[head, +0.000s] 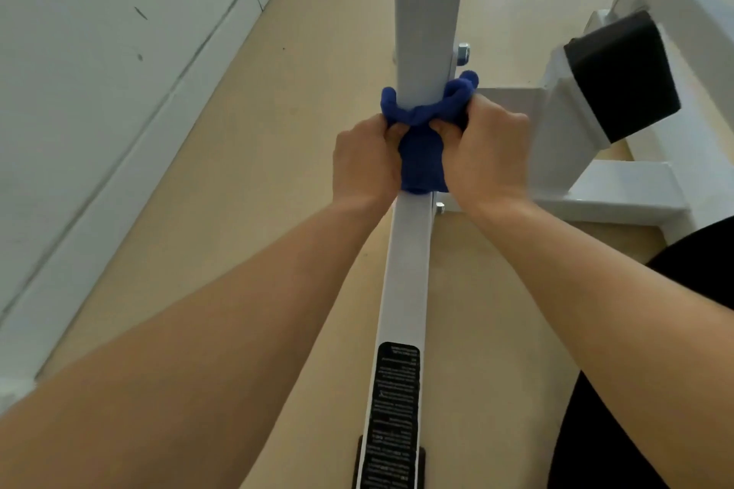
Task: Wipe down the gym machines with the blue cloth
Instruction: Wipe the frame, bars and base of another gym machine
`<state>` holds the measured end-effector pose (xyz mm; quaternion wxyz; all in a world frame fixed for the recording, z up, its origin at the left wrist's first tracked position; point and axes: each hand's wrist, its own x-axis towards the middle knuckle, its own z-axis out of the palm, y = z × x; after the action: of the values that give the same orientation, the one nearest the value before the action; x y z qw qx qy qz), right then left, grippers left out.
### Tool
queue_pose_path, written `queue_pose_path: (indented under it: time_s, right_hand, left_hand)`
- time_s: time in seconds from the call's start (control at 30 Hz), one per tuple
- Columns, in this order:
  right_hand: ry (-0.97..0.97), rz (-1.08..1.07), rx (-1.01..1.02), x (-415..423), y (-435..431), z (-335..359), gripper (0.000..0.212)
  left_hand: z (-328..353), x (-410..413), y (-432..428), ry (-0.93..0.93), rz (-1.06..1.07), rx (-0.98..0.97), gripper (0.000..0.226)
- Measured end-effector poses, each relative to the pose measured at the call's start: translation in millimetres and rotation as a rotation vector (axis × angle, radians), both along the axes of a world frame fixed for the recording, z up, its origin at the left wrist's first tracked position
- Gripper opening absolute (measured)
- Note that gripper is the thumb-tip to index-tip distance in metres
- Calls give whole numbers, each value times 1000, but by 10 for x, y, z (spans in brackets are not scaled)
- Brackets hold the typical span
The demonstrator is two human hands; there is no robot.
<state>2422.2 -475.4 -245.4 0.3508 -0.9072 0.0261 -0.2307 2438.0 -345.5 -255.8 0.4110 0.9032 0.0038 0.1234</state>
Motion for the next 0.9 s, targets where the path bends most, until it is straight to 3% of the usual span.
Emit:
queue_pose_path:
  time_s: [0.2,0.47,0.7,0.9]
  right_hand:
    - [142,-56,70,-60,77,-429,20]
    - [244,-57,-29,23,64,-643,17]
    - [466,-71,-29,76,15,-491,4]
    - [632,123,29,-502,-41,-326,15]
  left_hand:
    - [-409,-31,8,136,-3,90,22]
    - [-501,40,98,191,-80,286,27]
    - [-270,7,135,397,-106,201,28]
    - [-154,-602,260,447,-178,267,30]
